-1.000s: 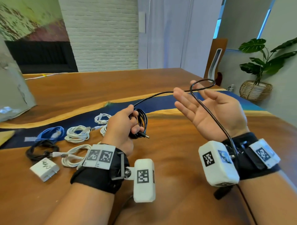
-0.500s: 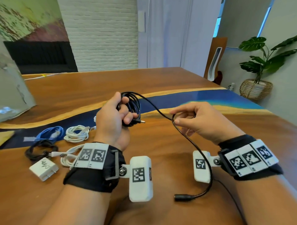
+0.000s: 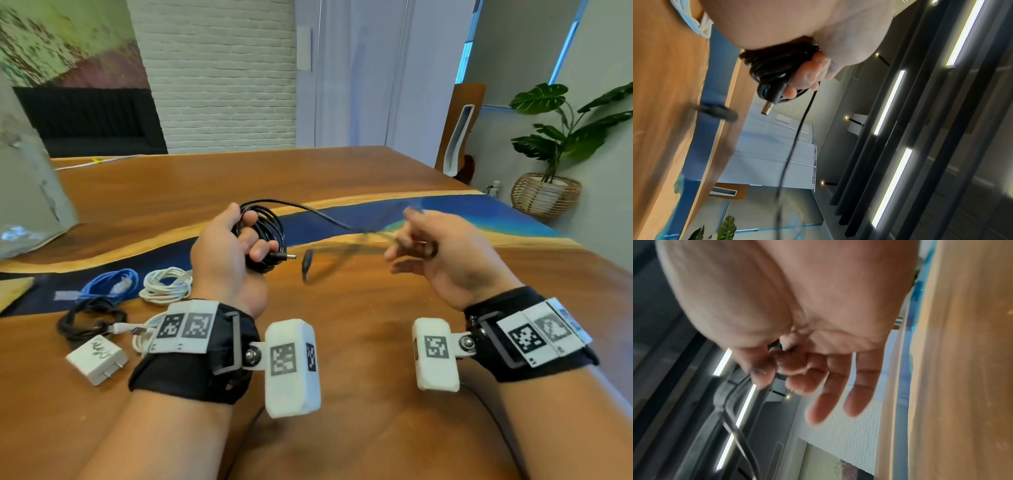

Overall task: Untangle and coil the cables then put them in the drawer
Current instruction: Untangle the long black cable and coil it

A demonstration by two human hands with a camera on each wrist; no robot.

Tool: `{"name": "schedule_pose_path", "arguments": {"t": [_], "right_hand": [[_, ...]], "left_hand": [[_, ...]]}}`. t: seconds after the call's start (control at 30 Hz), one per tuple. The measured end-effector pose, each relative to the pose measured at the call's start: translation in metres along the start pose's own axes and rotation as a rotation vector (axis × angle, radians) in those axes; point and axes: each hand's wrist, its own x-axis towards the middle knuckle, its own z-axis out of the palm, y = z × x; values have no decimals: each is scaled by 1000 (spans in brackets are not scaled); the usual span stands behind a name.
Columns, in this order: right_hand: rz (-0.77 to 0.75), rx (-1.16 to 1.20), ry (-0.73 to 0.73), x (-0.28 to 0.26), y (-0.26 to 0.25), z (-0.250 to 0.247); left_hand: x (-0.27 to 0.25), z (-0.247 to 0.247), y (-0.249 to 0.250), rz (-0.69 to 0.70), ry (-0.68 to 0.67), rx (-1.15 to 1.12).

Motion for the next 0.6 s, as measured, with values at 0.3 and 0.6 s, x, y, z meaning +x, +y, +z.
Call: {"name": "schedule_pose_path", "arguments": {"t": [0.3, 0.6], "right_hand": [[30, -91, 233, 3, -2, -23], [-140, -529, -274, -3, 8, 16]], "left_hand": [[-3, 2, -3, -141, -87, 88], [-38, 28, -28, -146, -472, 379]]}}
